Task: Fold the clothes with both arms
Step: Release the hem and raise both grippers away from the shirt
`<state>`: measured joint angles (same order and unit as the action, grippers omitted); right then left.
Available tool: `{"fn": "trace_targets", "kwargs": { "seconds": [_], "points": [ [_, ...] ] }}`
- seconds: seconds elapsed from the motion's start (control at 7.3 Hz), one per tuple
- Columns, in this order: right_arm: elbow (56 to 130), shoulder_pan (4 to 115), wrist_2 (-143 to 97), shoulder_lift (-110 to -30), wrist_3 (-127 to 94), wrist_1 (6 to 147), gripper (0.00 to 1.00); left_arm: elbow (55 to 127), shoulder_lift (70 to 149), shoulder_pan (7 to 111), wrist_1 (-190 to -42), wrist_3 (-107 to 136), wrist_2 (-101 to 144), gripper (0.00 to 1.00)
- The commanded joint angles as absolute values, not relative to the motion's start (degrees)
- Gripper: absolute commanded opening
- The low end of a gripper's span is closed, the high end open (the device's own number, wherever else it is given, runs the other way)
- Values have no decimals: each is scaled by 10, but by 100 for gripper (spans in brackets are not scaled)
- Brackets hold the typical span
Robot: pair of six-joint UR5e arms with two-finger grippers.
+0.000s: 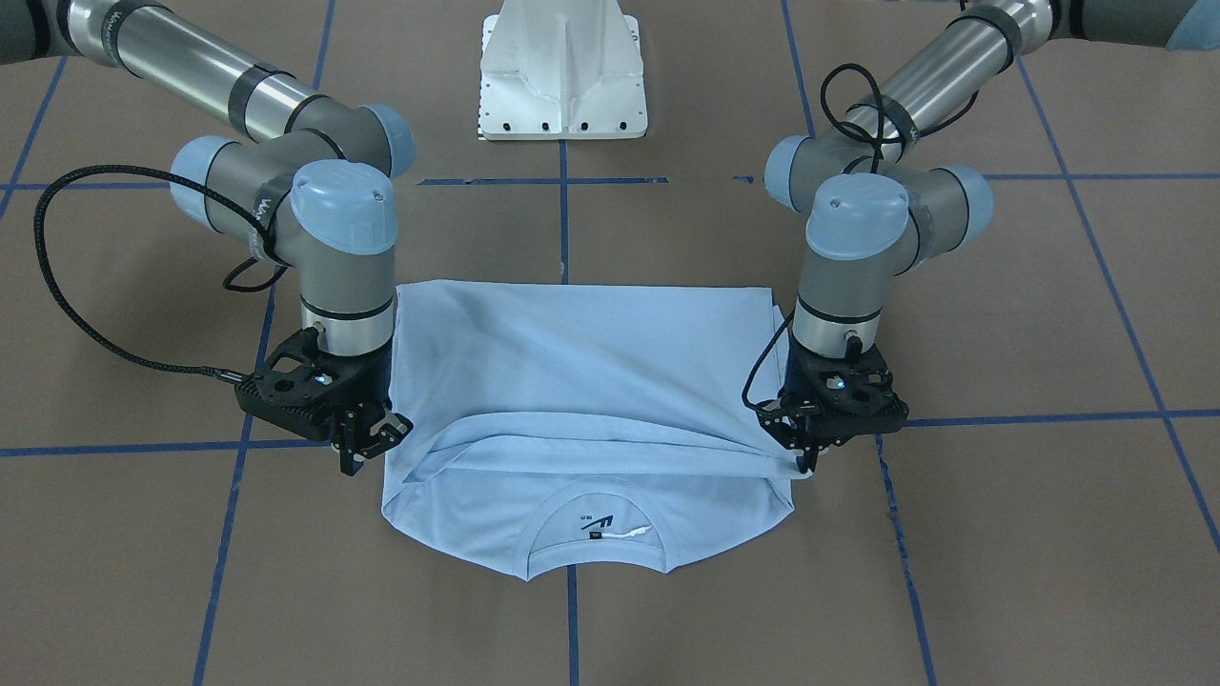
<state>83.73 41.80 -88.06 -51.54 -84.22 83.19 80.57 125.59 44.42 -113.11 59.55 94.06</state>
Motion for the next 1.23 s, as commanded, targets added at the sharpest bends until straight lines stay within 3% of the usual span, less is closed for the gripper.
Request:
{"fn": "trace_targets", "kwargs": {
  "seconds": [0.0, 0.27, 0.41, 0.55, 0.69, 1.1],
  "points": [
    [827, 418, -881, -512, -841, 831, 0, 780, 1270, 445, -1132, 596, 940, 0],
    [827, 419, -881, -505, -839, 831, 0, 766, 1277, 445, -1133, 596, 940, 0],
    [827, 420, -881, -504, -838, 831, 0, 762, 1276, 445, -1133, 594, 940, 19],
    [828, 420, -881, -504, -823, 831, 95, 767, 1270, 446, -1141, 547, 940, 99],
    [836, 422, -882, -498, -778, 829, 100, 790, 1255, 448, -1170, 517, 947, 100],
    [841, 422, -903, -505, -758, 789, 100, 985, 1100, 431, -1176, 528, 1000, 100]
  ]
}}
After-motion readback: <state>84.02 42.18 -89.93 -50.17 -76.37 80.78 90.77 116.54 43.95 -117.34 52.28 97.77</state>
